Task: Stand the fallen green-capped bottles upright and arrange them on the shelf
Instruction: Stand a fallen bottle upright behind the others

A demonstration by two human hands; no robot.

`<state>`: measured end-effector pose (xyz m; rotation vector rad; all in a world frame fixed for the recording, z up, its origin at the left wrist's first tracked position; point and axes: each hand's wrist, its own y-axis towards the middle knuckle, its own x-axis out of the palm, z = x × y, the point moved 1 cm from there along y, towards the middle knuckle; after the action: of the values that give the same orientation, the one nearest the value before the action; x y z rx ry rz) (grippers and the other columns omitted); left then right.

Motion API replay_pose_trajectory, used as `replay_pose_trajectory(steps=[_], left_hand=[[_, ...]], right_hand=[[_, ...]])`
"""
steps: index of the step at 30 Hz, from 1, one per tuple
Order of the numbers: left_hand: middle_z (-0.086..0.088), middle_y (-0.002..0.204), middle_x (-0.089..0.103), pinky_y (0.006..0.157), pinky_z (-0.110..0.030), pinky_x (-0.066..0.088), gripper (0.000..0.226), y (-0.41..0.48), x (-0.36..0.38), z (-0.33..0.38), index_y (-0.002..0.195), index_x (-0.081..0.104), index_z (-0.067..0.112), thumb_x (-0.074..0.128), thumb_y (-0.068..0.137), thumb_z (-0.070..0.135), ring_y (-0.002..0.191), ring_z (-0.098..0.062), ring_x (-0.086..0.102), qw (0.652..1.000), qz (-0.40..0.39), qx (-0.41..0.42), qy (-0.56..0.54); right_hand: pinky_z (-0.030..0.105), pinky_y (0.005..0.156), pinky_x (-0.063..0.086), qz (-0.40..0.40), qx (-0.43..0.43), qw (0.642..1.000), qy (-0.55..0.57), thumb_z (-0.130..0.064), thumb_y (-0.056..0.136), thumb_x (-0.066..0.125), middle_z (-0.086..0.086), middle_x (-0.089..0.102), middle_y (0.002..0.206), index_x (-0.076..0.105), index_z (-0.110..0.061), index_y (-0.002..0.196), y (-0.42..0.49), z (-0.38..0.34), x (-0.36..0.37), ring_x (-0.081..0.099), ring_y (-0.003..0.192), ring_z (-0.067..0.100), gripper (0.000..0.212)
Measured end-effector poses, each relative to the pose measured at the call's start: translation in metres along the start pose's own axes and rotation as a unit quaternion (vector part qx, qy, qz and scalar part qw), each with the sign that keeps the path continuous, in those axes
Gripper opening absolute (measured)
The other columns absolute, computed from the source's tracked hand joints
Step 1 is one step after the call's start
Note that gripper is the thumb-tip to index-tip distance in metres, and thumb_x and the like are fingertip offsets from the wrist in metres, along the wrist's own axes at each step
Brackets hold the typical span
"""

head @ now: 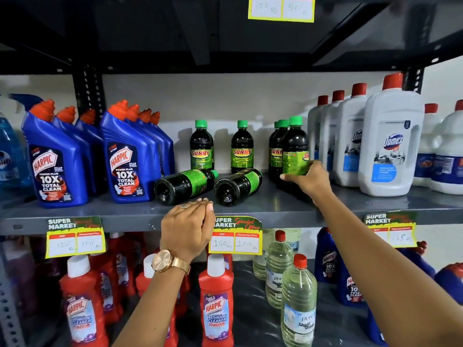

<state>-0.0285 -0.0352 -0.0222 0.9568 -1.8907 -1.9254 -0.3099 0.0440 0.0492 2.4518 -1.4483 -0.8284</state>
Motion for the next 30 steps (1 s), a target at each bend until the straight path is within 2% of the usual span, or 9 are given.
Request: replay_pose_trajectory(steps=[2, 5, 6, 9, 11, 16, 19, 22, 30], left_hand=[[0.002, 0.08, 0.077, 0.067, -0.027, 0.053, 0.039, 0.001, -0.002, 0.001, 0.08, 0.077, 0.013, 0.042, 0.093, 0.024, 0.076, -0.013, 0.072, 1.0, -0.011, -0.006, -0.003], [0.002, 0.082, 0.077, 0.067, -0.027, 0.053, 0.039, 0.001, -0.004, 0.003, 0.081, 0.077, 0.013, 0.041, 0.092, 0.025, 0.077, -0.013, 0.072, 1.0, -0.023, -0.012, -0.004], [0.002, 0.081, 0.077, 0.067, -0.027, 0.053, 0.04, 0.001, -0.005, 0.003, 0.081, 0.077, 0.013, 0.041, 0.092, 0.025, 0.077, -0.013, 0.072, 1.0, -0.025, -0.015, -0.003], [0.001, 0.081, 0.077, 0.067, -0.027, 0.053, 0.04, 0.001, -0.006, 0.004, 0.081, 0.077, 0.013, 0.041, 0.092, 0.025, 0.075, -0.014, 0.072, 1.0, -0.026, -0.018, -0.002], [0.001, 0.079, 0.077, 0.065, -0.027, 0.053, 0.04, 0.002, -0.007, 0.004, 0.08, 0.076, 0.013, 0.041, 0.092, 0.025, 0.073, -0.015, 0.072, 0.999, -0.03, -0.019, -0.002], [0.003, 0.078, 0.076, 0.064, -0.026, 0.052, 0.041, 0.002, -0.009, 0.005, 0.078, 0.076, 0.014, 0.04, 0.092, 0.026, 0.071, -0.014, 0.071, 0.999, -0.04, -0.031, -0.006], [0.003, 0.078, 0.076, 0.062, -0.025, 0.051, 0.043, 0.003, -0.009, 0.005, 0.078, 0.076, 0.015, 0.038, 0.093, 0.028, 0.07, -0.013, 0.071, 0.998, -0.045, -0.037, -0.008], [0.004, 0.077, 0.076, 0.061, -0.024, 0.05, 0.043, 0.003, -0.009, 0.005, 0.078, 0.076, 0.016, 0.038, 0.093, 0.028, 0.069, -0.012, 0.07, 0.998, -0.048, -0.041, -0.01], [0.005, 0.077, 0.076, 0.062, -0.024, 0.049, 0.043, 0.001, -0.007, 0.004, 0.078, 0.076, 0.016, 0.037, 0.093, 0.029, 0.07, -0.012, 0.07, 0.998, -0.051, -0.045, -0.006]], right_hand=[[0.043, 0.091, 0.05, -0.002, 0.001, 1.0, -0.013, -0.033, 0.065, 0.086, 0.014, 0.062, 0.112, 0.053, 0.0, 0.116, -0.001, -0.004, 0.001, 0.059, 0.108, 0.033, 0.069], [0.028, 0.064, 0.046, -0.017, 0.01, 0.999, 0.037, -0.016, 0.068, 0.077, 0.004, 0.064, 0.087, 0.058, -0.01, 0.089, -0.001, -0.002, 0.002, 0.06, 0.094, 0.028, 0.029], [0.026, 0.061, 0.045, -0.017, 0.006, 0.999, 0.045, -0.013, 0.068, 0.077, 0.005, 0.065, 0.088, 0.06, -0.009, 0.09, 0.0, 0.0, 0.001, 0.061, 0.093, 0.028, 0.028], [0.037, 0.087, 0.051, -0.004, 0.001, 1.0, 0.012, -0.025, 0.064, 0.088, 0.011, 0.062, 0.113, 0.053, -0.001, 0.121, 0.001, 0.002, 0.0, 0.06, 0.109, 0.03, 0.072], [0.044, 0.099, 0.047, 0.008, 0.003, 1.0, -0.021, -0.033, 0.061, 0.09, 0.015, 0.059, 0.124, 0.047, 0.0, 0.128, 0.002, 0.002, 0.001, 0.056, 0.118, 0.033, 0.086], [0.024, 0.064, 0.045, -0.025, 0.032, 0.998, 0.053, -0.018, 0.067, 0.083, 0.016, 0.064, 0.12, 0.052, -0.004, 0.119, 0.006, 0.006, 0.001, 0.057, 0.094, 0.023, 0.062], [0.039, 0.089, 0.052, 0.001, 0.027, 1.0, -0.003, -0.035, 0.062, 0.089, 0.016, 0.061, 0.124, 0.049, -0.001, 0.123, 0.006, 0.007, 0.001, 0.058, 0.109, 0.03, 0.081], [0.047, 0.103, 0.045, 0.001, 0.025, 0.998, -0.056, -0.055, 0.054, 0.087, 0.017, 0.057, 0.132, 0.05, -0.001, 0.128, 0.006, 0.006, 0.001, 0.051, 0.125, 0.037, 0.099], [0.037, 0.081, 0.054, 0.0, 0.009, 1.0, 0.0, -0.037, 0.06, 0.091, 0.014, 0.068, 0.111, 0.057, -0.004, 0.108, 0.006, 0.009, 0.0, 0.064, 0.098, 0.029, 0.068]])
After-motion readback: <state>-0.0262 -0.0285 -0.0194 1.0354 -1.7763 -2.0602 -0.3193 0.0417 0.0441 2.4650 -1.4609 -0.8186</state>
